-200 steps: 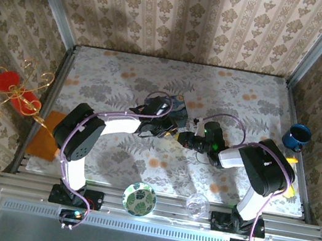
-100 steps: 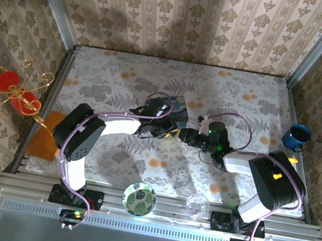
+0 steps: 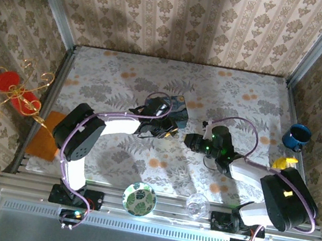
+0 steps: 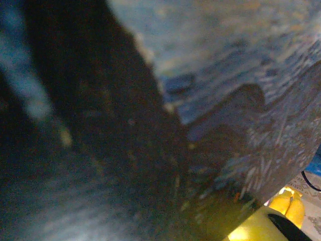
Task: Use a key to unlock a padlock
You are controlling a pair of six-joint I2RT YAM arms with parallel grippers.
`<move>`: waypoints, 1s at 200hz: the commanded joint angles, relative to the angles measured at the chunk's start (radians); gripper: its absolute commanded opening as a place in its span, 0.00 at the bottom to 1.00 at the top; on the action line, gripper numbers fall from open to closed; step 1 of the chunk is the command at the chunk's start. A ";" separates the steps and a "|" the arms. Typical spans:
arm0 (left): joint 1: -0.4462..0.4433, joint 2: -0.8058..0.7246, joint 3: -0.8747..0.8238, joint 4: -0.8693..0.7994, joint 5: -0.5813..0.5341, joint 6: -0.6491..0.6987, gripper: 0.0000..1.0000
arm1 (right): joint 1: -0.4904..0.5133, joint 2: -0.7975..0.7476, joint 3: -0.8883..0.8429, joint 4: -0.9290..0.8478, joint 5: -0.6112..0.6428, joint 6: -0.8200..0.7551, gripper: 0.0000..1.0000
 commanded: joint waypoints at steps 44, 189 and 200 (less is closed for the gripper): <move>0.004 0.000 -0.023 0.000 0.063 -0.024 0.00 | 0.057 -0.068 0.008 -0.148 0.126 -0.048 0.27; 0.003 -0.009 -0.043 0.027 0.085 -0.029 0.00 | 0.109 0.145 0.100 -0.033 0.099 -0.024 0.22; 0.004 -0.008 -0.045 0.027 0.086 -0.030 0.00 | 0.107 0.151 0.100 -0.014 0.105 -0.018 0.22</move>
